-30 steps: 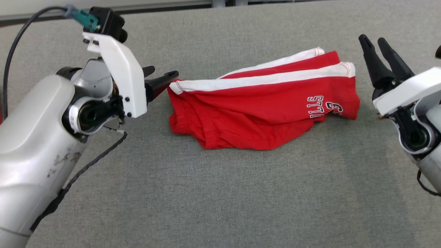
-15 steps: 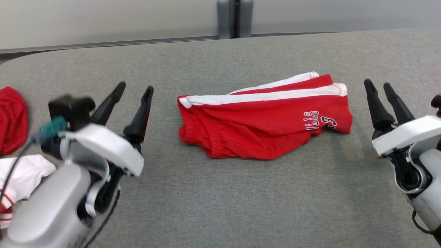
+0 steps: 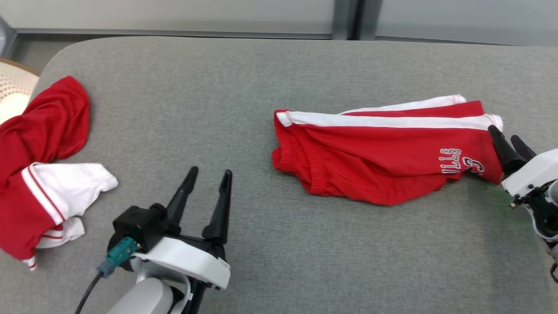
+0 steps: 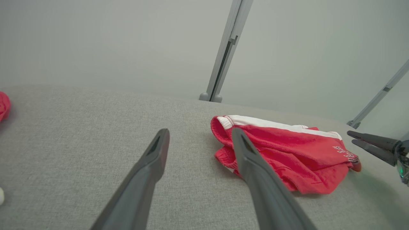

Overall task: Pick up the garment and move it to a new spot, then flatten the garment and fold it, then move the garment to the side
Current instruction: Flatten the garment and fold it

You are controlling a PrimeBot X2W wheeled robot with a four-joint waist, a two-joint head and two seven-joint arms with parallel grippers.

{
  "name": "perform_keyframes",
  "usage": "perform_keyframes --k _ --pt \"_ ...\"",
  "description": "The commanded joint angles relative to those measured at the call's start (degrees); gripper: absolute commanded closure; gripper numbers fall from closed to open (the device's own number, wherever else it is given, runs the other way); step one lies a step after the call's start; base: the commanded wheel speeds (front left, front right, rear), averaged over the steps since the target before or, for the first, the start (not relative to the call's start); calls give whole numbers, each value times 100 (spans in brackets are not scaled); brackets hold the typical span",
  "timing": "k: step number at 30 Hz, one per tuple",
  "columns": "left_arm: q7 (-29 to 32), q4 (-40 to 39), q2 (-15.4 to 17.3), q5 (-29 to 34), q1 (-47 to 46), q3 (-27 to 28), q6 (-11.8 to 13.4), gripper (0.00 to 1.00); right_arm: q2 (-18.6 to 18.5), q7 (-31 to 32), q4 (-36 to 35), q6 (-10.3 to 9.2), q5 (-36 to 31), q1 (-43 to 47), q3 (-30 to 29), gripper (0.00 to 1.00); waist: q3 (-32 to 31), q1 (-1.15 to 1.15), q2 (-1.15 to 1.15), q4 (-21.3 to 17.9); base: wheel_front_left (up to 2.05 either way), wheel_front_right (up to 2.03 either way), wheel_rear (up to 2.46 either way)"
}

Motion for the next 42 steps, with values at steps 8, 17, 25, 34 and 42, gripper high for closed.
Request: perform_keyframes --k 8,17,25,34,42 --pt "-41 147 -438 285 205 73 -218 0 -174 1466 827 -2 590 -489 -41 0 270 0 0 578 0 0 0" --pt "-43 316 -756 557 329 255 -418 0 114 2953 1465 -8 949 -759 57 51 312 0 0 804 0 0 0" --pt "-42 479 -888 638 434 367 -542 0 81 2722 1256 -7 1003 -801 -50 100 215 0 0 802 0 0 0" --pt "-41 497 -940 841 589 618 -645 0 -79 1971 943 -2 854 -660 -100 100 -117 0 0 516 0 0 0" --pt "-41 444 -985 1199 832 868 -672 0 -315 1542 757 -2 601 -485 47 100 -447 0 0 302 0 0 0"
